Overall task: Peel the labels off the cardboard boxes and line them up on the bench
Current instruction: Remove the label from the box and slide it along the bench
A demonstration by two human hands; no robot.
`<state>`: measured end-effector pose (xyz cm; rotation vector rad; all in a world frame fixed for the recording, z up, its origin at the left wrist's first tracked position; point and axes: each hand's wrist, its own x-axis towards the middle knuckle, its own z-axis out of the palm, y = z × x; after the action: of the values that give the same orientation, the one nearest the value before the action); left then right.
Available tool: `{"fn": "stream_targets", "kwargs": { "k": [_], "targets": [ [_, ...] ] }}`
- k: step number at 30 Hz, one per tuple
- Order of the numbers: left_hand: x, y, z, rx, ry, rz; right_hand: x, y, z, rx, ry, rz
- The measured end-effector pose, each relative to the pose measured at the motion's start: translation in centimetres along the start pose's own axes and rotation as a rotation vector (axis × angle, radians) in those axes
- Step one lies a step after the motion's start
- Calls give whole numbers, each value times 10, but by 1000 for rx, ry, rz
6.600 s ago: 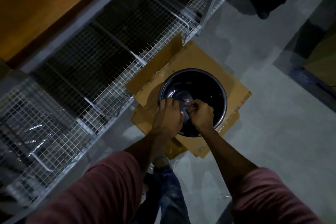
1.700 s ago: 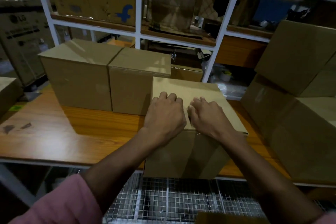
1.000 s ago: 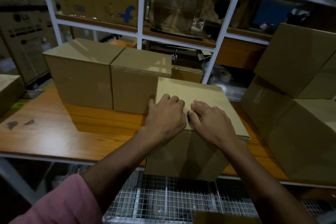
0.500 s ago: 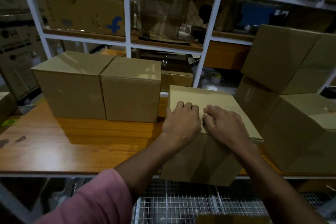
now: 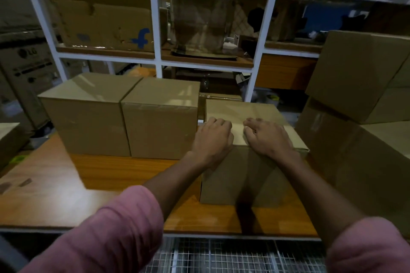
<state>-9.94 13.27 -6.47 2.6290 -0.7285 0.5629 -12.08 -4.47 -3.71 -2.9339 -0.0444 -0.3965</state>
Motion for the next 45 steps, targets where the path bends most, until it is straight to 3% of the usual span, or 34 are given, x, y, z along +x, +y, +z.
{"fn": "stream_targets", "kwargs": {
  "k": [3, 6, 11, 15, 45],
  "targets": [
    [21, -24, -5, -85, 38, -33, 26, 6, 8, -24, 1, 2],
    [49, -60, -9, -15, 105, -90, 53, 12, 18, -39, 12, 6],
    [79, -131, 0, 199, -78, -170, 93, 14, 31, -43, 22, -3],
    [77, -158, 11, 311, -84, -174, 123, 13, 40, -61, 11, -19],
    [81, -157, 20, 379, -48, -195, 188, 3, 62, 32, 154, -129]
  ]
}}
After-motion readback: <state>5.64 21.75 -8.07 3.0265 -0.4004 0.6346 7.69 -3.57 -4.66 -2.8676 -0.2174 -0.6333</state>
